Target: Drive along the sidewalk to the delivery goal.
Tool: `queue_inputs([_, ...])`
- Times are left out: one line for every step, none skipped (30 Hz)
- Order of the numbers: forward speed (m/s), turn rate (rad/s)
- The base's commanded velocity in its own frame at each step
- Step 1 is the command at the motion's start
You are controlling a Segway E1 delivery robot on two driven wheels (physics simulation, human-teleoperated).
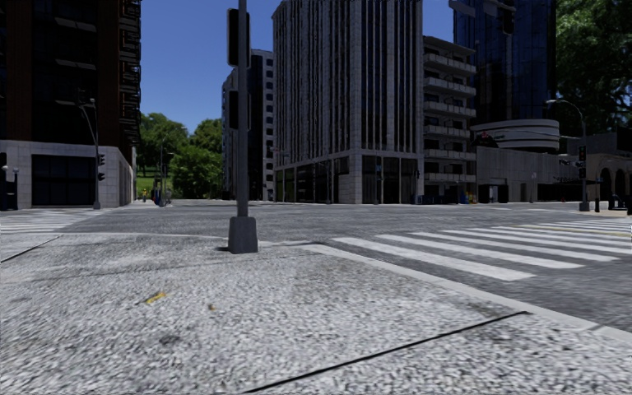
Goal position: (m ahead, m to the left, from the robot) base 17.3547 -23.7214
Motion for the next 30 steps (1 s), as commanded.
queue_inputs([1.76, -0.29])
queue_inputs([1.76, -0.29])
queue_inputs([1.76, -0.29])
queue_inputs([1.76, -0.29])
queue_inputs([1.76, -0.29])
queue_inputs([1.76, -0.29])
queue_inputs([1.76, -0.29])
queue_inputs([1.76, -0.29])
queue_inputs([1.76, -0.29])
queue_inputs([1.76, -0.29])
queue_inputs([1.76, -0.29])
queue_inputs([1.76, -0.29])
queue_inputs([1.76, -0.29])
queue_inputs([1.76, -0.29])
queue_inputs([1.76, -0.29])
queue_inputs([1.76, -0.29])
queue_inputs([1.76, -0.29])
queue_inputs([1.76, -0.29])
queue_inputs([1.76, -0.29])
queue_inputs([1.76, -0.29])
queue_inputs([1.76, -0.29])
queue_inputs([1.76, -0.29])
queue_inputs([1.76, -0.29])
queue_inputs([1.76, -0.31])
queue_inputs([1.76, -0.32])
queue_inputs([1.76, -0.33])
queue_inputs([1.76, -0.34])
queue_inputs([1.76, -0.35])
queue_inputs([1.76, -0.37])
queue_inputs([1.76, -0.39])
